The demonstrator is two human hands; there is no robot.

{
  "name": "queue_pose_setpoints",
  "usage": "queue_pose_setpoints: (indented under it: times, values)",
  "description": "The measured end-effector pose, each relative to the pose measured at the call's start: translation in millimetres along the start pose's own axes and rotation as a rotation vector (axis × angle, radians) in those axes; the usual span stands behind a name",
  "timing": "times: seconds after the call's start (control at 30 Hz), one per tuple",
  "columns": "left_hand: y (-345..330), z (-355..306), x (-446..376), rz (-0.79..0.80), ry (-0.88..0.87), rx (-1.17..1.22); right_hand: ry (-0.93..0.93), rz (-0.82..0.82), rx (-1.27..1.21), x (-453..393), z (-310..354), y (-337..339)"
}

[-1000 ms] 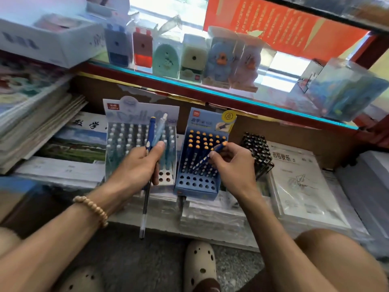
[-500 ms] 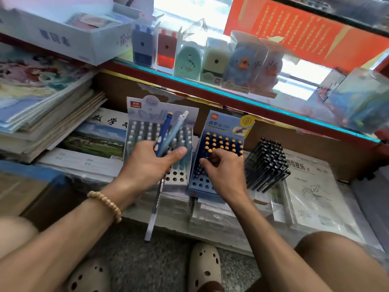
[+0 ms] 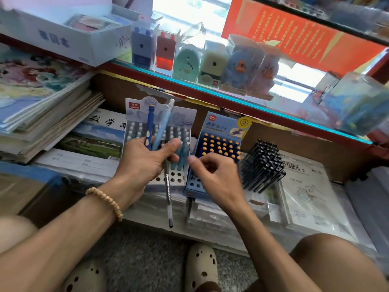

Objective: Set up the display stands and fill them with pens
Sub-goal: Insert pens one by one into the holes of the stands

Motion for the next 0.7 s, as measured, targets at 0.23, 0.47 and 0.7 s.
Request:
queue_pose_setpoints:
  times: [0.23, 0.47, 0.7]
  values:
    - [-21.2, -3.3, 2.0, 0.032, -0.046, -0.014, -0.074, 0.392, -0.26, 19.1, 7.2, -27.5]
    - [-37.7, 10.0, -0.7, 0.089, 0.013, -0.174, -0.211, 0.043, -0.721, 17.9, -18.3, 33.7]
    - [-86.0, 25.9, 6.6, 0.387, 0.043, -0.238, -0.231, -0.12, -0.878, 20.1, -30.8, 65.8]
Point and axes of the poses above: each hand's wrist, its own x-axis away from the middle knuckle, its own y-axis out of the back of the hand, z = x × y, the point moved 8 cm from there along -x, towards the middle knuckle, and after that the axes turned 3 degrees about z, right-handed, at the moved point
